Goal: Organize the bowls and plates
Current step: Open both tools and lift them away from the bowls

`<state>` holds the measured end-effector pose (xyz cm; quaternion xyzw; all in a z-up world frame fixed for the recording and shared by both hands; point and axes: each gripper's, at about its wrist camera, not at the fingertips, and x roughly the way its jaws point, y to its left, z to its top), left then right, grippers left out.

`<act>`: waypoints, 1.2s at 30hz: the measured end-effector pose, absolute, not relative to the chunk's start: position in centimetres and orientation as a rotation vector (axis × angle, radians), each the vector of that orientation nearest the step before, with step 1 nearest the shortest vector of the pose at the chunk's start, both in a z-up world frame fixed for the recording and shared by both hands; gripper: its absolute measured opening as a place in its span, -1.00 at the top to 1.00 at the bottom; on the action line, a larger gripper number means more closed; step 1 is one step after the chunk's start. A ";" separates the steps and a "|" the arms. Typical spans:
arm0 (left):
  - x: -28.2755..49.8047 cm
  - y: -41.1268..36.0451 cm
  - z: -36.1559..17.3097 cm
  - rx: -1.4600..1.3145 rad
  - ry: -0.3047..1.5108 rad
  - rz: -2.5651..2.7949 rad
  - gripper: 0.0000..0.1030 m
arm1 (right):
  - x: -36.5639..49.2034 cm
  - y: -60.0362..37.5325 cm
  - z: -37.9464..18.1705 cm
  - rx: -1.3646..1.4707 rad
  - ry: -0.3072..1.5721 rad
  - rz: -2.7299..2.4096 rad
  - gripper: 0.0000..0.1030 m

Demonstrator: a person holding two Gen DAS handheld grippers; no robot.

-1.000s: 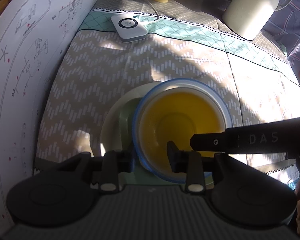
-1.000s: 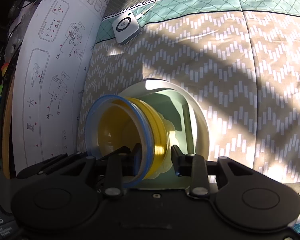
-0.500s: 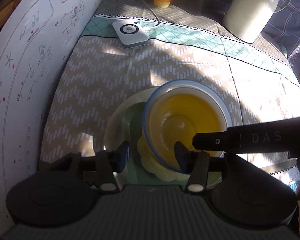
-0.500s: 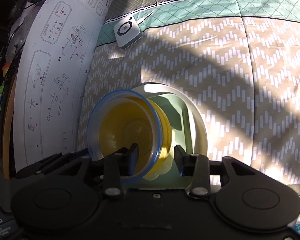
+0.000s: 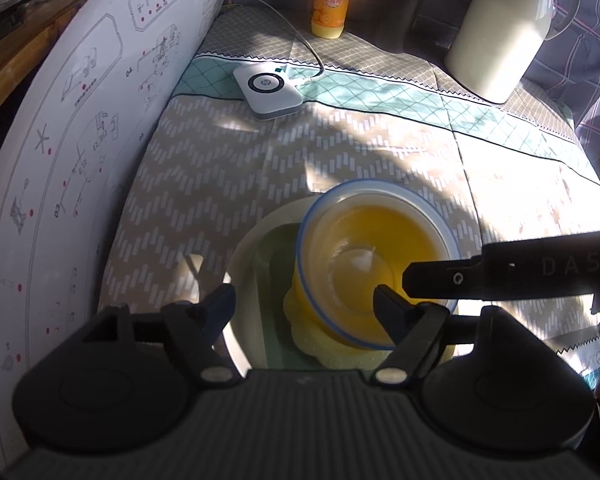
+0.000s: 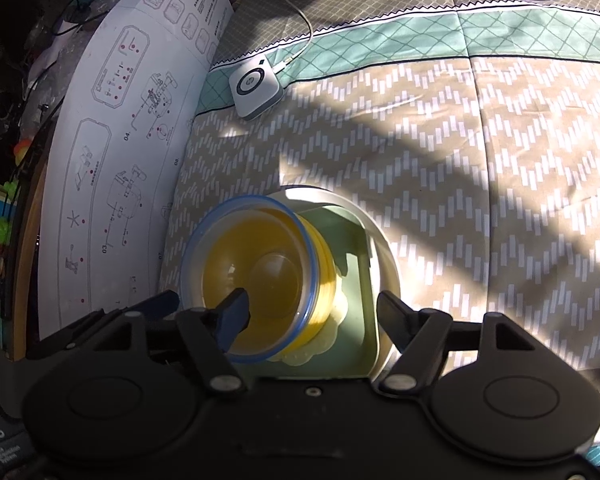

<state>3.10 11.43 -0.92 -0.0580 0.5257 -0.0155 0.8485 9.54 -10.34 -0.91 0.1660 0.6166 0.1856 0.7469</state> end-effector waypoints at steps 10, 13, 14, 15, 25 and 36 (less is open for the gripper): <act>1.4 11.8 1.7 -0.133 0.962 -0.034 -0.92 | 8.7 -11.0 1.4 0.341 1.248 0.430 -0.90; 0.0 11.7 2.8 -0.108 0.881 -0.046 -0.99 | 7.9 -12.5 2.4 0.348 1.193 0.437 -1.00; -0.6 11.6 3.2 -0.099 0.857 -0.055 -0.99 | 7.7 -12.8 2.5 0.351 1.183 0.438 -1.00; -1.1 11.5 3.3 -0.092 0.842 -0.060 -0.99 | 7.4 -13.3 2.7 0.353 1.170 0.441 -1.00; -6.1 9.2 1.9 -0.017 0.821 -0.106 -1.00 | 3.4 -15.7 2.3 0.190 1.062 0.426 -1.00; -7.4 9.0 -2.1 0.005 0.899 -0.035 -1.00 | -2.0 -13.8 -0.9 -0.031 1.061 0.429 -1.00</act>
